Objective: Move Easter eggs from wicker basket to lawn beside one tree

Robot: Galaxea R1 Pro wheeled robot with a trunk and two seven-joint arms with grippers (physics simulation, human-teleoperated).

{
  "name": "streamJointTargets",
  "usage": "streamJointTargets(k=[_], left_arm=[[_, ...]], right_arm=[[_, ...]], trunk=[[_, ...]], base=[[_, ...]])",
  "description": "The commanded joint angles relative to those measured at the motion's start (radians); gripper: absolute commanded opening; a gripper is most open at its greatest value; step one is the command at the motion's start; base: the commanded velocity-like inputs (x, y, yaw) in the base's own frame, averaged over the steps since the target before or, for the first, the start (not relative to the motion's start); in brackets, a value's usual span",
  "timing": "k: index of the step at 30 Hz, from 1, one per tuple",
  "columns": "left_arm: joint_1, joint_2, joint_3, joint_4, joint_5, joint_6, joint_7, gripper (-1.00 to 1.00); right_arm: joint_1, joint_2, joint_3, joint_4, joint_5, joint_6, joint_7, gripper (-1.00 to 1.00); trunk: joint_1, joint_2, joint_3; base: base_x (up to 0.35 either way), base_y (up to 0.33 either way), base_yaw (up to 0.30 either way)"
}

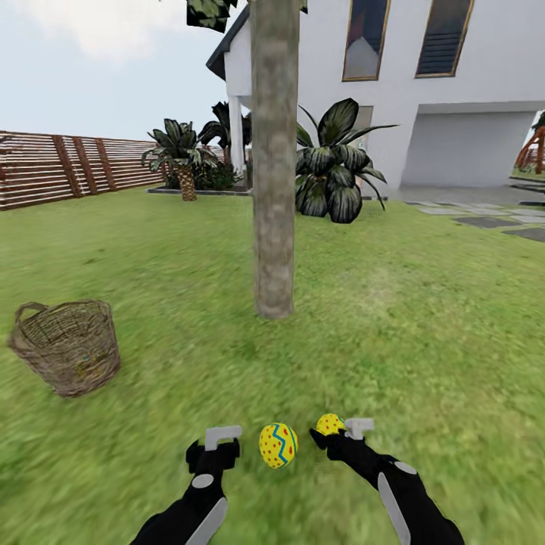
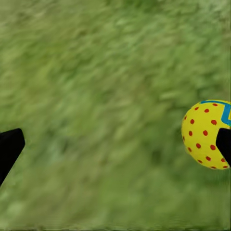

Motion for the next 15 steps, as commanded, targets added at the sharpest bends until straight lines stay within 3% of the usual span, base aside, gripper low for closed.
streamJointTargets(k=[1, 15], left_arm=[[-0.001, 0.001, -0.004, -0.001, 0.003, 0.004, 0.007, 1.0], [-0.001, 0.001, 0.002, -0.002, 0.004, 0.005, 0.002, 1.0]], right_arm=[[0.0, 0.002, -0.005, -0.002, -0.007, 0.01, 0.005, 1.0], [0.0, 0.008, -0.001, -0.003, -0.006, 0.014, 0.006, 1.0]], trunk=[[-0.001, 0.0, -0.001], [-0.001, 0.0, -0.001]], base=[[-0.279, 0.205, 0.286], [-0.261, 0.226, 0.287]])
